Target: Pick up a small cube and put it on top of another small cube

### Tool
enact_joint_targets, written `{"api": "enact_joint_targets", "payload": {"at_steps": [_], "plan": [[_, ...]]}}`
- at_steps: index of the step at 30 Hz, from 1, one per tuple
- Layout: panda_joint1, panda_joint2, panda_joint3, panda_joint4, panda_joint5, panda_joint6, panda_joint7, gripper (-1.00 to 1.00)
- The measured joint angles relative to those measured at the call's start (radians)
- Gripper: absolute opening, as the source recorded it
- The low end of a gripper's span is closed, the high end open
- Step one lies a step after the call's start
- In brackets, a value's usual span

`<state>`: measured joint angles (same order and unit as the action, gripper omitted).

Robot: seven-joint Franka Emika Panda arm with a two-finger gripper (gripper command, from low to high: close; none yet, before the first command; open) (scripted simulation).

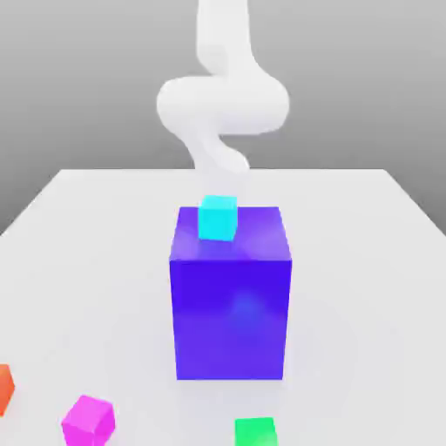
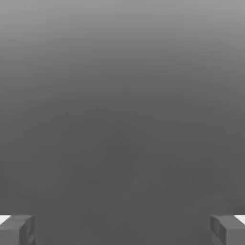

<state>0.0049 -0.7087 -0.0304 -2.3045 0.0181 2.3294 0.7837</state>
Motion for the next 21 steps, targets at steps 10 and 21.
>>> {"api": "enact_joint_targets", "payload": {"at_steps": [10, 21], "plan": [[0.007, 0.369, -0.114, -0.018, 0.085, 0.118, -0.074, 0.00], [-0.052, 0.767, -0.178, -0.038, 0.169, 0.247, -0.149, 0.00]]}}
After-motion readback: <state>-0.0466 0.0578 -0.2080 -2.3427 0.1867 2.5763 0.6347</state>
